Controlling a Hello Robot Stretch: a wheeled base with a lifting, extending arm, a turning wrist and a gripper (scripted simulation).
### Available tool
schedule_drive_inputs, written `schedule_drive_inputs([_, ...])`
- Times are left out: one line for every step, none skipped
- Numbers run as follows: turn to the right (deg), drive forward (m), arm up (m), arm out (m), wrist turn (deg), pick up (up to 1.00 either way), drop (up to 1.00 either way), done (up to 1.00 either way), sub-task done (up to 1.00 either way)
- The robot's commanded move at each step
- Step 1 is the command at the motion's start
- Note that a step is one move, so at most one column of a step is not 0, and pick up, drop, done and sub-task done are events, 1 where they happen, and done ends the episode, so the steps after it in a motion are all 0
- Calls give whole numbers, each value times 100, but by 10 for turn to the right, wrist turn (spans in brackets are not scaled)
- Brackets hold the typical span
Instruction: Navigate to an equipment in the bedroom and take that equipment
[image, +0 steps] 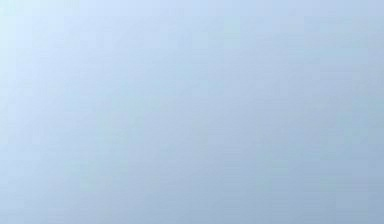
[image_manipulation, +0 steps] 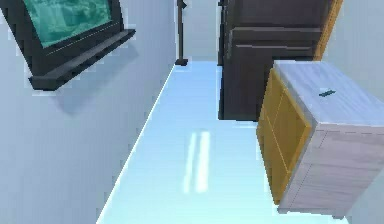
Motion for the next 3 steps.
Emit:
schedule_drive_inputs([300, 0, 0, 0, 0, 0, 0, 0, 0])
schedule_drive_inputs([0, 10, 0, 0, 0, 0, 0, 0, 0])
schedule_drive_inputs([450, 0, 0, 0, 0, 0, 0, 0, 0])
